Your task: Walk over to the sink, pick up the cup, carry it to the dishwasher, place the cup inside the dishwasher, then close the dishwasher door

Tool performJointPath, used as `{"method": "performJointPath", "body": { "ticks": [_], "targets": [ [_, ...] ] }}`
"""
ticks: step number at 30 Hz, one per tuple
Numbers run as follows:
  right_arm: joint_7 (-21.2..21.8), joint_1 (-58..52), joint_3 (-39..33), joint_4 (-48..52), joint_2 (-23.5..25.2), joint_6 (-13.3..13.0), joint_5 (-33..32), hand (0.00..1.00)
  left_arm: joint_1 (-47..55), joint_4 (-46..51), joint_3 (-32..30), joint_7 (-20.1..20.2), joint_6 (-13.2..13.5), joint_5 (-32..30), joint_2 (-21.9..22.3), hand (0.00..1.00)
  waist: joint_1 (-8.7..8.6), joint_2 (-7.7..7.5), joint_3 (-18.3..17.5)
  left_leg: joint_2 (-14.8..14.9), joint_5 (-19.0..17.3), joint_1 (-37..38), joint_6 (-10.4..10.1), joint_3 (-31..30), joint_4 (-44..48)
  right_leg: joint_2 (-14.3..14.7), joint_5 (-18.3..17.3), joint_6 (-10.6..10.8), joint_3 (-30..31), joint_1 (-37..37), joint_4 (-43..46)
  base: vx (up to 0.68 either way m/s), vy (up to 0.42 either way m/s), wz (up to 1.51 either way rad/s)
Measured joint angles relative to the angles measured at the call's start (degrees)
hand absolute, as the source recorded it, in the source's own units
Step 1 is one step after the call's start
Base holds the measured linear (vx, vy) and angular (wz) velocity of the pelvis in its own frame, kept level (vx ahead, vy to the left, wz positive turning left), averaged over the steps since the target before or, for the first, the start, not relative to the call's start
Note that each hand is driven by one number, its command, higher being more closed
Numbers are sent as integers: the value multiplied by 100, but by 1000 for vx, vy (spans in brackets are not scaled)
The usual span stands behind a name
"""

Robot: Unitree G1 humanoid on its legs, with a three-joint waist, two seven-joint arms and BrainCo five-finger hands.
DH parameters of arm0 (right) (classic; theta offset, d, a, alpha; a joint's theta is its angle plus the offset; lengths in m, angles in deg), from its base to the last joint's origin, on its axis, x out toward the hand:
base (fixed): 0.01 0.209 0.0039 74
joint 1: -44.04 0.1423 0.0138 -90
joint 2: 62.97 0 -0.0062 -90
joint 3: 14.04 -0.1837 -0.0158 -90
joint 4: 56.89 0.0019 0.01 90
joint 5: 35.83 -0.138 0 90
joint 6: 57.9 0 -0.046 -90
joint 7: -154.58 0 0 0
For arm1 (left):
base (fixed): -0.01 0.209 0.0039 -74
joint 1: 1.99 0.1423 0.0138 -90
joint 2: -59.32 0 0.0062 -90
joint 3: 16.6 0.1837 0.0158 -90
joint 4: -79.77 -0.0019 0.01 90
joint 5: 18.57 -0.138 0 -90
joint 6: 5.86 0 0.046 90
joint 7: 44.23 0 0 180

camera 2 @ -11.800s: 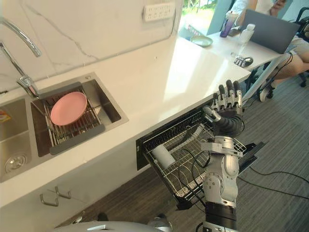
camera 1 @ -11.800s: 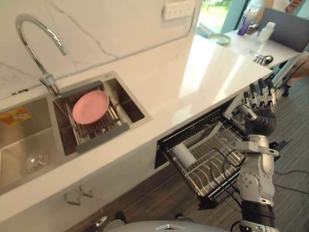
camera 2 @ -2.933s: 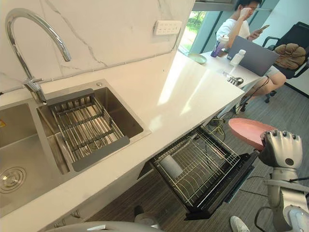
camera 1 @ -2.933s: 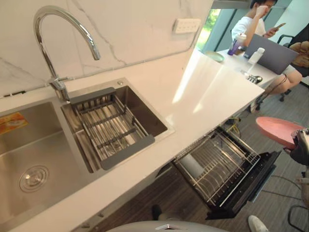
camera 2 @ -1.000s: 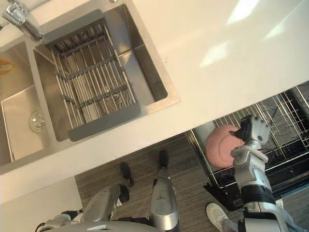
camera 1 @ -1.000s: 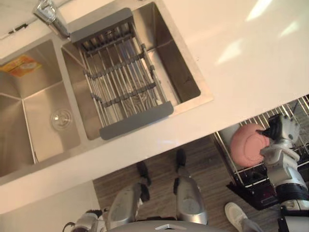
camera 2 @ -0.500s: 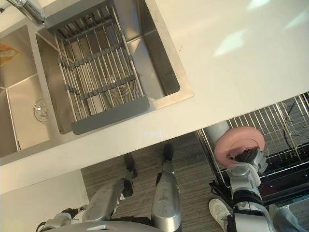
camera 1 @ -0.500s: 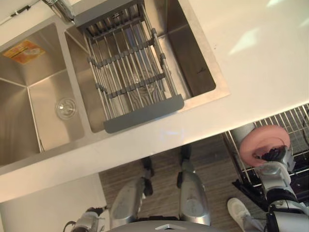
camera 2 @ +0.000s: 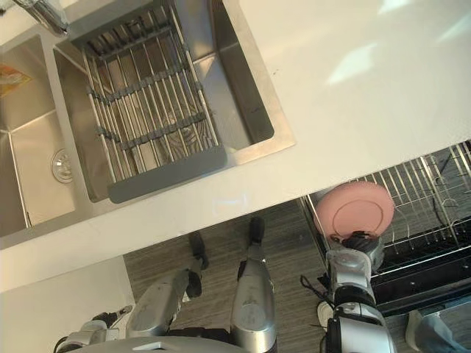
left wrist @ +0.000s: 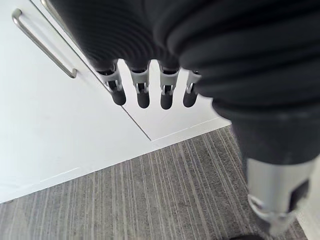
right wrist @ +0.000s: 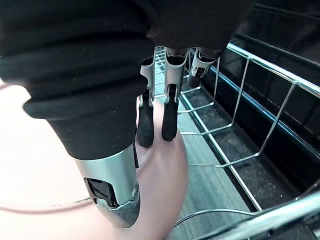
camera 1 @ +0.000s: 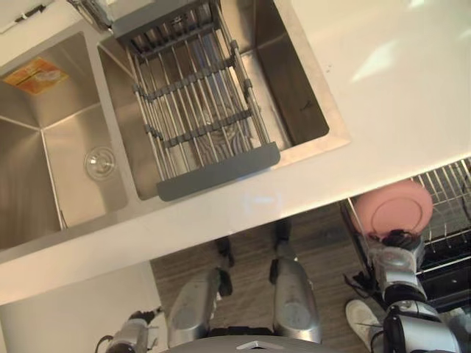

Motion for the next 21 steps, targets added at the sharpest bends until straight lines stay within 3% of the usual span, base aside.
{"method": "performJointPath", "body": {
  "ticks": [2,6,7,12,15,17,21],
  "targets": [
    [0,-205,-160,230,155,-216,-137,0,0,9,-179,151,-37,-11,1,0,0,-67,-4,58,-85,64,51,15,67,54,-63,25,1,84,9,-3,-28,-8],
    [31,-705,-580,705,281,-550,-393,0,31,-28,-531,692,-468,-160,-23,0,-22,-343,-152,206,-328,213,68,104,357,172,-112,-12,51,347,-11,29,-40,-17],
    [51,-904,-815,905,287,-648,-465,0,119,-48,-689,998,-640,-325,-29,0,-34,-512,-323,292,-451,345,82,189,521,249,-130,-48,138,513,-27,63,-48,-36],
    [264,-1447,-1541,1780,193,-802,-511,0,380,-239,-1139,1532,-1037,-766,-259,0,-196,-977,-1166,486,-740,715,-1,547,598,450,-195,-94,474,777,-83,81,-38,-43],
    [442,-1572,-1923,2027,27,-773,-680,0,396,-244,-1329,1619,-1096,-1119,-314,0,-299,-1129,-1432,532,-866,1045,-30,803,599,502,-195,-94,660,983,-125,60,7,-43],
    [593,-1656,-2139,2025,-103,-751,-847,0,397,-239,-1341,1617,-1105,-1243,-314,0,-351,-1154,-1591,539,-954,1177,-32,937,595,514,-204,-79,793,1060,-131,19,33,-40],
    [1231,-1963,-2645,1963,-321,-644,-1794,0,535,-244,-1353,1599,-1088,-1297,-279,0,-541,-1199,-1992,501,-1072,1373,-19,1209,545,513,-237,-15,1045,1082,-103,16,44,-33]
  ]
}}
